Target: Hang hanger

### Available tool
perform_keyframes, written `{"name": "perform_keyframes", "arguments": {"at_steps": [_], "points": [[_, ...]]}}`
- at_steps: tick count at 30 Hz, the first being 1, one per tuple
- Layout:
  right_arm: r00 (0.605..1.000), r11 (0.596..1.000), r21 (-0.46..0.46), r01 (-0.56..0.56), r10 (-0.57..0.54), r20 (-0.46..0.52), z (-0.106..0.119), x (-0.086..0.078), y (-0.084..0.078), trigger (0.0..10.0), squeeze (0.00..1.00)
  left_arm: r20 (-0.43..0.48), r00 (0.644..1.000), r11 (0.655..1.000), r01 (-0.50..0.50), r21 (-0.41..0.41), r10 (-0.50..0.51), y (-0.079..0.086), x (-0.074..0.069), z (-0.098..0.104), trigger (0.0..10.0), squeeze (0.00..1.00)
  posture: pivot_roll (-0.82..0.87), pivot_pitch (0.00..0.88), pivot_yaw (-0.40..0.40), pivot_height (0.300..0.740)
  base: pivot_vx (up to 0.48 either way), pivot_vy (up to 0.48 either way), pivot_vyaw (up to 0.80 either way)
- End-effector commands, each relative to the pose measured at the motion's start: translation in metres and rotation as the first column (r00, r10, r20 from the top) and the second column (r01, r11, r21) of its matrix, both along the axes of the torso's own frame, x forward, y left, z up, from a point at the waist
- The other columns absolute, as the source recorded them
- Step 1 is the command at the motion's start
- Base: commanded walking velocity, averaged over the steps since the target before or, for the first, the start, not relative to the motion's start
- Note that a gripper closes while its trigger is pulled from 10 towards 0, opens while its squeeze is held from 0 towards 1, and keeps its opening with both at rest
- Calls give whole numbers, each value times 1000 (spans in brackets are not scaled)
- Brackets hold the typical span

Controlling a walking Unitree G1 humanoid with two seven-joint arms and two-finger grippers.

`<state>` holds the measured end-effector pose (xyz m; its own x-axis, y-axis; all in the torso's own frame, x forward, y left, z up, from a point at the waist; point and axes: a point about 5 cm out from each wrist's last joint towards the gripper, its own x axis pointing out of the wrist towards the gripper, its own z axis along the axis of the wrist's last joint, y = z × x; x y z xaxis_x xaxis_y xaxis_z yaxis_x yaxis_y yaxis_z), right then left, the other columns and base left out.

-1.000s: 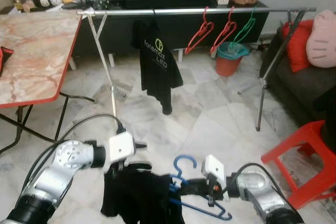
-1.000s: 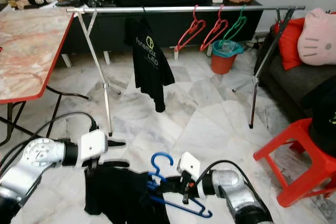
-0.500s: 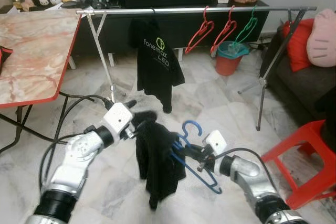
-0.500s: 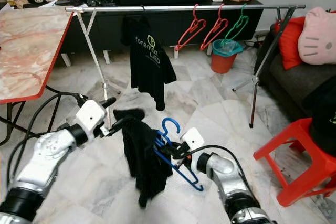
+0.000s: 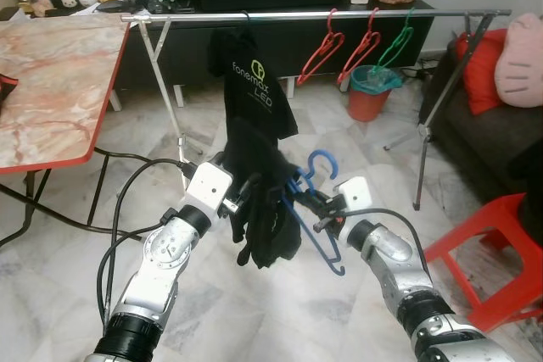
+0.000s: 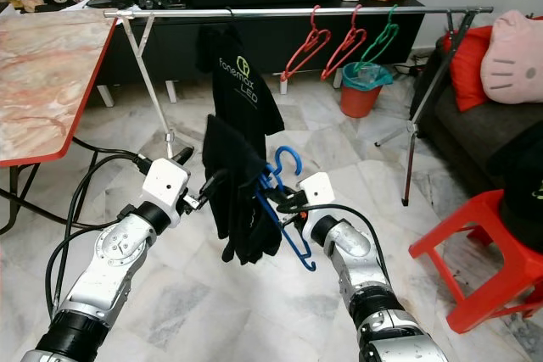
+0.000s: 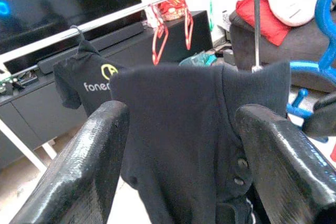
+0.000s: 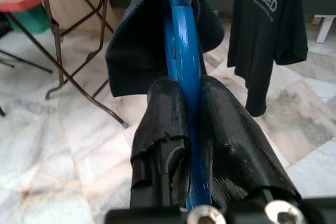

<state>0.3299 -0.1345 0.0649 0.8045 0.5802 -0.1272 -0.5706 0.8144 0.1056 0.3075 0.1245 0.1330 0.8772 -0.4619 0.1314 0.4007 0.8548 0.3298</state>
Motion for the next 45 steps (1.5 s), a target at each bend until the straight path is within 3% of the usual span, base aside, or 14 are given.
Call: {"name": "perform_keyframes", "arguments": {"at_steps": [1,9,17,27,30,44,45], "points": [[999,999,39,6,-7,47,13,8,2,0,0,-7,1000,1000,14,21,-14,-1,-2,-3,10000,0,37,0,-36,740,0,0,0],[998,999,33,-28,26,65,18,11,6,0,0,-53,989,987,145,74,-141,-19,-12,-14,10000,0,35,0,-39,740,0,0,0],[995,997,54,-56,52,84,24,13,12,0,0,-74,981,979,187,77,-181,-28,-14,-18,10000,0,38,0,-46,740,0,0,0],[993,994,61,-86,81,86,25,13,16,0,0,-74,981,979,186,78,-180,-30,-14,-18,10000,0,41,0,-49,740,0,0,0],[984,984,73,-163,156,83,22,7,25,0,0,-60,995,993,83,79,-78,-29,-2,-18,10000,0,34,0,-47,740,0,0,0],[974,972,99,-215,206,91,24,5,27,0,0,-74,996,992,52,114,-44,-29,5,-21,10000,0,37,0,-40,740,0,0,0],[974,971,100,-217,208,91,23,5,27,0,0,-78,996,990,51,128,-42,-29,5,-23,9059,0,37,0,-40,740,0,0,0]]}}
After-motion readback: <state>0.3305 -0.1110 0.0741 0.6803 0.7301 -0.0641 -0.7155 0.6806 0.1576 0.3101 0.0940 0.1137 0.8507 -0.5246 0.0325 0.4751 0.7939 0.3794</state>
